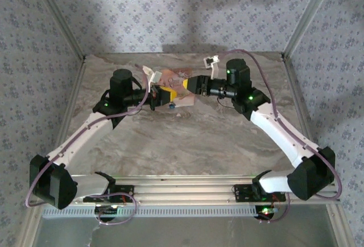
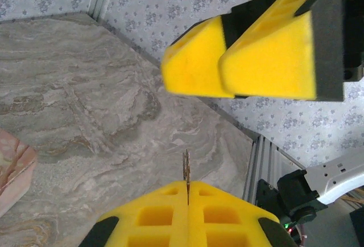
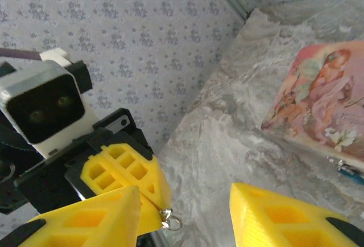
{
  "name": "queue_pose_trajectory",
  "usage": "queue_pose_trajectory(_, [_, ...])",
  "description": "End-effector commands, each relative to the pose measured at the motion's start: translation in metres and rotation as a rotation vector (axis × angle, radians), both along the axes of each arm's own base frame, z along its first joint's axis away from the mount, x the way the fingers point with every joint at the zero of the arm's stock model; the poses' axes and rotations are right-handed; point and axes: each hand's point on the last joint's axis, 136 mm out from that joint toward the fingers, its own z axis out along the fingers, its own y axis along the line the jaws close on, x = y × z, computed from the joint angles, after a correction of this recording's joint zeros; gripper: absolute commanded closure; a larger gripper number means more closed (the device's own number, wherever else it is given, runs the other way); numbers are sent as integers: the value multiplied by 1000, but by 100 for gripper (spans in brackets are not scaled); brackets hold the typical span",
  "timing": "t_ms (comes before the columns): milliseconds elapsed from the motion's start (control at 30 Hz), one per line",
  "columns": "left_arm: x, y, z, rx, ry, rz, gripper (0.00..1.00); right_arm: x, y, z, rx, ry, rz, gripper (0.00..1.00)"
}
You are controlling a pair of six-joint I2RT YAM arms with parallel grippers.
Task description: Unlock a padlock with a key
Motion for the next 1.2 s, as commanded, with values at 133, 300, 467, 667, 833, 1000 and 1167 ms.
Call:
queue_pose_trajectory(133, [2, 1, 21, -48, -27, -20, 100, -12, 18, 16, 56, -5, 92, 57])
queue_pose_trajectory(300, [4, 2, 25, -78, -9, -26, 100, -13, 23, 11, 53, 3, 105, 60])
queue_pose_trajectory(467, [4, 3, 28, -88, -7, -24, 100, -14, 27, 7, 52, 12, 115, 64])
queue_pose_trajectory(667, [4, 4, 28, -88, -5, -23, 100, -12, 31, 2, 47, 30, 117, 66])
queue_pose_trajectory(833, [3, 4, 27, -86, -2, -30, 100, -8, 33, -3, 47, 44, 116, 73])
queue_pose_trajectory(1000, [2, 4, 23, -71, -1, -32, 100, -7, 34, -6, 59, 50, 118, 91])
queue_pose_trajectory(1167, [3, 4, 21, -60, -2, -28, 100, -8, 35, 4, 96, 8, 143, 100])
